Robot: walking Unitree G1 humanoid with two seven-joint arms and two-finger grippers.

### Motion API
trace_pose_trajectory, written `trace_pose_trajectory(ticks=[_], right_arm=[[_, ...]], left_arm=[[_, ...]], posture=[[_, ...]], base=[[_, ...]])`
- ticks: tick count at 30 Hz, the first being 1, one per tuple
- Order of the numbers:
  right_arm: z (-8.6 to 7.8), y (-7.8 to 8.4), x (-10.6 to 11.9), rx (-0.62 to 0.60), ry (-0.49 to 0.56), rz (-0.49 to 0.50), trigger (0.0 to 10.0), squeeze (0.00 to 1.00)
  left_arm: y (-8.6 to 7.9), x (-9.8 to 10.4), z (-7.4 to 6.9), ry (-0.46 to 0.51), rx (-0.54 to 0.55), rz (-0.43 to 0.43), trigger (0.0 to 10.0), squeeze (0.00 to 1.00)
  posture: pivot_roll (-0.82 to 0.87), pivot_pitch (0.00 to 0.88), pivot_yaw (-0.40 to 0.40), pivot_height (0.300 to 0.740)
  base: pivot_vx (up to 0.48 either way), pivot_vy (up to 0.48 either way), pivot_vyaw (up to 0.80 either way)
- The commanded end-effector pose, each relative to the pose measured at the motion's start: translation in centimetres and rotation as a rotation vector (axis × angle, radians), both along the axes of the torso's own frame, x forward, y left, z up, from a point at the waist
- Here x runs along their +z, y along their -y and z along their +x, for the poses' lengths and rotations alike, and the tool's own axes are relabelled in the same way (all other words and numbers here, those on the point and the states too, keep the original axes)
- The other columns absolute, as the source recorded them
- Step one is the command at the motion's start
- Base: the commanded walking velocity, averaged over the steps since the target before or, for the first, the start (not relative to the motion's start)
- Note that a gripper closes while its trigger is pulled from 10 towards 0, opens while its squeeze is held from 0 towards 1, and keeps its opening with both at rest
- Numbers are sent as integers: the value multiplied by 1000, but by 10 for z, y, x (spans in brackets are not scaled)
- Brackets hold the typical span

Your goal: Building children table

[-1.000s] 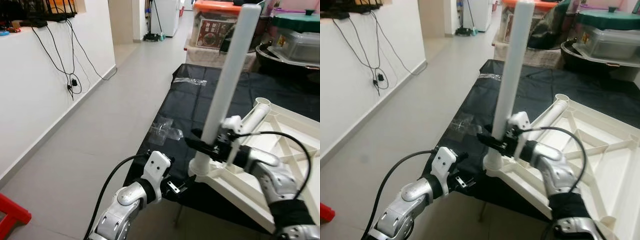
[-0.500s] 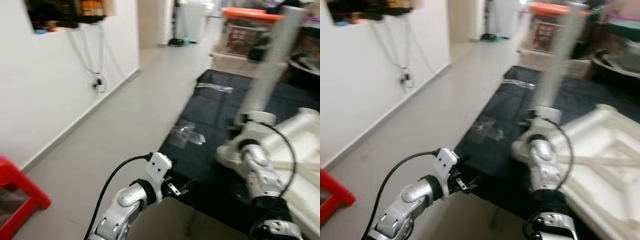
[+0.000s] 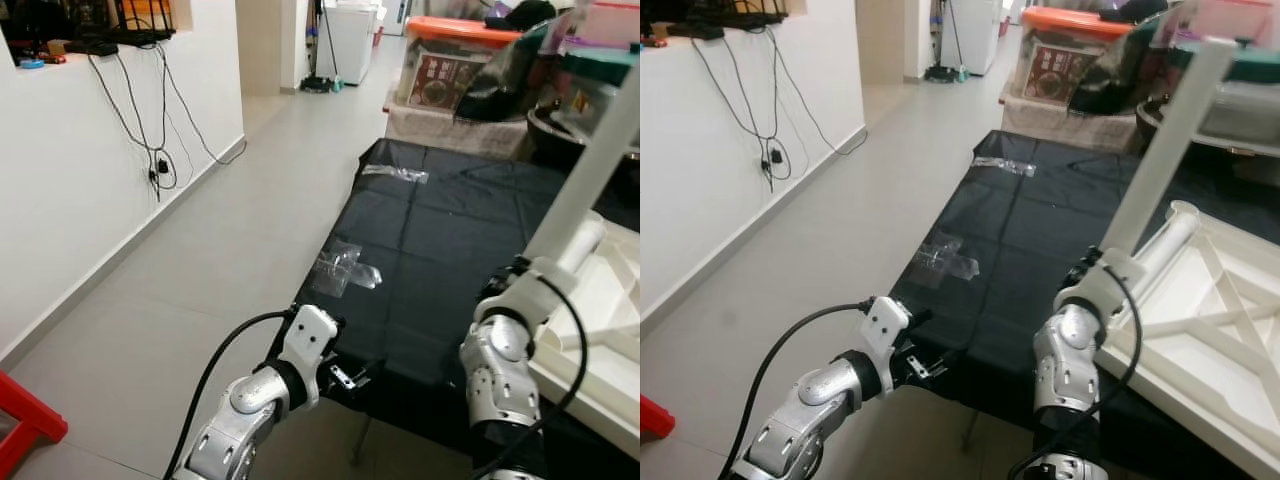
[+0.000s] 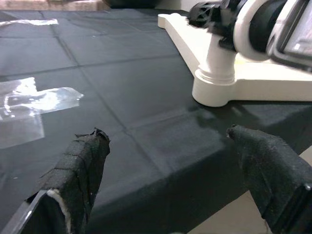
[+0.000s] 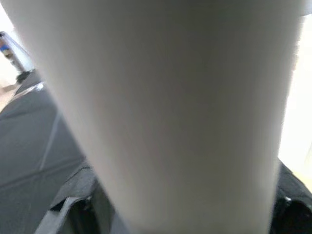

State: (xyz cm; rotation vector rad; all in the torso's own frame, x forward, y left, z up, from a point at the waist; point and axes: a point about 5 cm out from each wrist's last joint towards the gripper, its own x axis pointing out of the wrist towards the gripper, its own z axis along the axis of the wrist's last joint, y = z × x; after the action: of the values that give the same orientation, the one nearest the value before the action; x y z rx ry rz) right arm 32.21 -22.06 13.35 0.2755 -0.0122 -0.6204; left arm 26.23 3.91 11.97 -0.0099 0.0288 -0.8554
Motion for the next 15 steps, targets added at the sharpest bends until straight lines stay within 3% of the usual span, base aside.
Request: trace_pose_trajectory(ticks=[1,6,7,8,9,10,12,15], right_arm=[[3,0,1,35,42,24,10000,0],[7,2,3,174,127,81,10000,0],[8,4,6,262,168,113,10000,0],[8,4,6,262,168,113,10000,0],[8,10,15,414,240,129,10000,0],[8,10,15,414,240,129,10000,0],[7,10,25,573,295,133,10000,0],[6,9,29,640,318,132,10000,0]], left_arm=[[1,2,1,6,-9,12,10000,0],[2,2,1,5,-9,13,10000,0],[3,2,1,6,-10,14,10000,0],[3,2,1,6,-10,14,10000,0],[3,2,1,7,-11,14,10000,0],[3,2,1,7,-11,14,10000,0],[3,3,1,7,-12,14,10000,0],[3,3,1,7,-13,14,10000,0]], posture=[[127,0,-53,740],[127,0,-51,740],[126,0,-52,740],[126,0,-52,740],[126,0,-52,740],[126,0,-52,740],[121,0,-48,740],[121,0,-48,740]], base=[[0,0,0],[0,0,0],[0,0,0],[0,0,0],[0,0,0],[0,0,0],[0,0,0],[0,0,0]])
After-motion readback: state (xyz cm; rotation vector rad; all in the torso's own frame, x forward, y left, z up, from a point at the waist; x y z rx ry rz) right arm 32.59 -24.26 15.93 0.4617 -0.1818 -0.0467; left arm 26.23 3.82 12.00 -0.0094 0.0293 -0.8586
